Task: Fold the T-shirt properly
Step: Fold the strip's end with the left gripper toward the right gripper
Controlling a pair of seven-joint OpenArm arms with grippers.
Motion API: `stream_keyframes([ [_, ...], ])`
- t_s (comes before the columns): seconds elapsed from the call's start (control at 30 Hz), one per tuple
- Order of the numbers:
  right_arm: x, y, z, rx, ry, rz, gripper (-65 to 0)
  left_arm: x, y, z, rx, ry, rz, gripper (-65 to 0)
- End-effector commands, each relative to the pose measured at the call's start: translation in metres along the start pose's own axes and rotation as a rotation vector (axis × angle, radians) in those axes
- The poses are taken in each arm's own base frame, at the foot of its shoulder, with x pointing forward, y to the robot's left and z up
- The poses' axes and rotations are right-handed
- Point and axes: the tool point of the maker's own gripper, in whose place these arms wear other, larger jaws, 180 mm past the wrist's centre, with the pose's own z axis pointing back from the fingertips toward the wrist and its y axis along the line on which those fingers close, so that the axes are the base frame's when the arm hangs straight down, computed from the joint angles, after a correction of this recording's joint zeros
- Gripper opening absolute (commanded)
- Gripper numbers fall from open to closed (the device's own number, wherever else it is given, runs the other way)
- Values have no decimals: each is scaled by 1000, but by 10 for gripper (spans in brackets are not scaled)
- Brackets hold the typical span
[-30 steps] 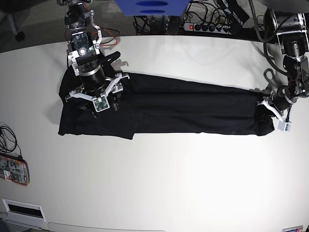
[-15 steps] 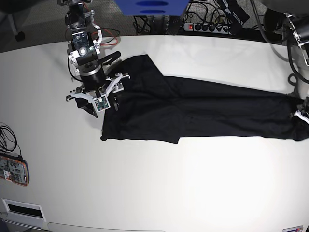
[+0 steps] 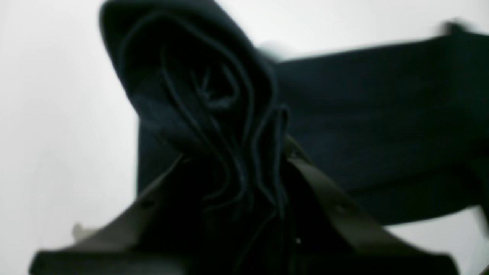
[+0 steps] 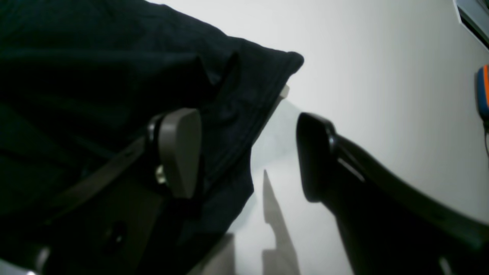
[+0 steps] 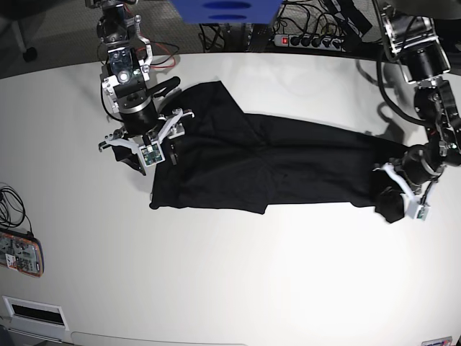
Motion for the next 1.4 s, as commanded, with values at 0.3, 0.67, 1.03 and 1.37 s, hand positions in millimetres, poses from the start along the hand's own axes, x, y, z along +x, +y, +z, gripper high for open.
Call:
stream_keyframes([
  [0.3,14,-5,2,-13,-48,3,-272,21,-84,-29,-164,-129,81,-650],
  [0.67,14,-4,2,-12,-48,3,-272,15,-78,-25,-153,-112,68,-338],
  [1.03,14,-3,2,-6,-48,-8,-272,9,-131,-44,-278,-50,-25,-5],
  [1.37,11,-29,8,92,-66,-525,-272,40,-153,-20,-278,-155,-132,0],
])
